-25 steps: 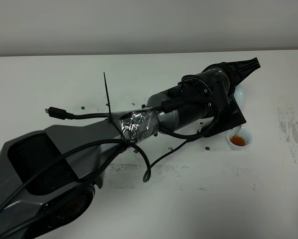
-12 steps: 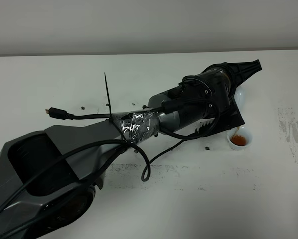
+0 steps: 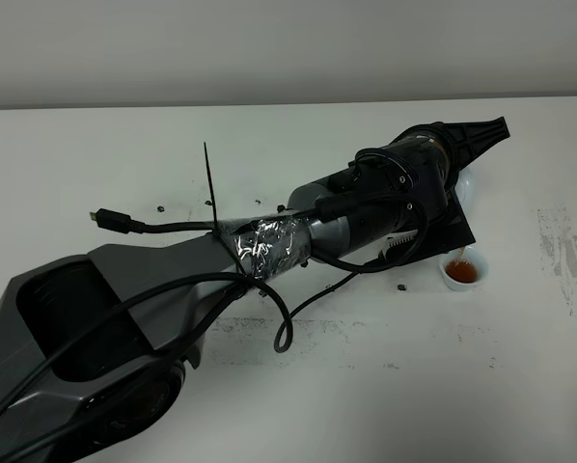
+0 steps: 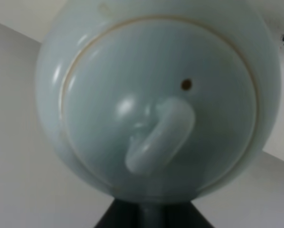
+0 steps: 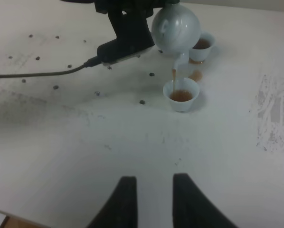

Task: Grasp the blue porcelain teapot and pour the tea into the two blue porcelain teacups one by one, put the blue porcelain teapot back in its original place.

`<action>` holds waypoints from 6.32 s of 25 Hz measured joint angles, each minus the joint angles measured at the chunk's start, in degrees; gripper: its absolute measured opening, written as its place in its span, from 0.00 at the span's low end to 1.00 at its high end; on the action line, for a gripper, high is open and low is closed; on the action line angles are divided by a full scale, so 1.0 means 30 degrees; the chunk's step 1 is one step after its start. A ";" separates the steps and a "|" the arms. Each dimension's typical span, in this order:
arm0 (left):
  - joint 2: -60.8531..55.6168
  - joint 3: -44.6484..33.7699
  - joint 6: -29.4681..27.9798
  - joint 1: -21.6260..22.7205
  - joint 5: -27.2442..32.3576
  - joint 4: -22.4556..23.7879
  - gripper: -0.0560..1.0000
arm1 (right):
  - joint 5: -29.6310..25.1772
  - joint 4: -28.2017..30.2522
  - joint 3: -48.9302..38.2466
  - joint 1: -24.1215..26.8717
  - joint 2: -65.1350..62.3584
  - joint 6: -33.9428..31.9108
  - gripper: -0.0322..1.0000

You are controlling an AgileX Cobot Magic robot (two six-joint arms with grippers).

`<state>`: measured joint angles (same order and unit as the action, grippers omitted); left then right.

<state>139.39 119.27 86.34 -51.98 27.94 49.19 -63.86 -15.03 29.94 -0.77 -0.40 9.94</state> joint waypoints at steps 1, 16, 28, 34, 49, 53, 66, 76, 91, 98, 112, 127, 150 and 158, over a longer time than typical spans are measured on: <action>0.0000 0.0000 0.0000 0.0000 0.0000 0.0000 0.14 | 0.0000 0.0000 0.0000 0.0000 0.0000 0.0000 0.24; 0.0000 0.0000 0.0000 0.0000 0.0017 0.0019 0.14 | 0.0000 0.0000 0.0000 0.0000 0.0000 0.0000 0.24; 0.0007 0.0000 -0.0018 0.0000 0.0017 0.0019 0.14 | 0.0000 0.0000 0.0000 0.0000 0.0000 0.0000 0.24; 0.0007 0.0000 -0.0018 0.0000 0.0017 0.0019 0.14 | 0.0000 0.0000 0.0000 0.0000 0.0000 0.0000 0.24; 0.0007 0.0000 -0.0061 0.0000 0.0118 0.0019 0.14 | 0.0000 0.0000 0.0000 0.0000 0.0000 0.0000 0.24; 0.0007 0.0000 -0.0075 0.0000 0.0162 -0.0224 0.14 | 0.0000 0.0000 0.0000 0.0000 0.0000 0.0000 0.24; 0.0007 0.0000 -0.1685 0.0000 0.0336 -0.3199 0.14 | 0.0000 0.0000 0.0000 0.0000 0.0000 0.0000 0.24; -0.2702 -0.0021 -1.4660 -0.0020 0.3935 -0.4641 0.14 | 0.0000 0.0000 0.0000 0.0000 0.0000 0.0000 0.24; -0.2526 -0.0003 -2.4129 0.1176 0.9519 -1.3096 0.14 | 0.0000 0.0000 0.0000 0.0000 0.0000 0.0000 0.24; -0.1370 -0.0003 -2.4040 0.1255 1.0117 -1.3633 0.14 | 0.0000 0.0000 0.0000 0.0000 0.0000 0.0000 0.24; -0.0051 -0.0003 -2.4135 0.1456 1.1034 -1.3658 0.13 | 0.0000 0.0000 0.0000 0.0000 0.0000 0.0000 0.24; -0.1434 -0.0003 -2.4157 0.2122 1.3167 -1.3847 0.13 | 0.0000 0.0000 0.0000 0.0000 0.0000 0.0000 0.24; -0.4094 -0.0003 -2.4032 0.3271 1.3466 -1.3341 0.13 | 0.0000 -0.0015 0.0000 0.0000 0.0000 0.0000 0.24; -0.6181 -0.2908 -2.4319 0.3463 1.2186 -1.3535 0.13 | 0.0000 -0.0015 0.0000 0.0000 0.0000 0.0000 0.24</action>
<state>120.85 110.55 13.38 -41.59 64.50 8.58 -63.86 -15.08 29.94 -0.77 -0.40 9.94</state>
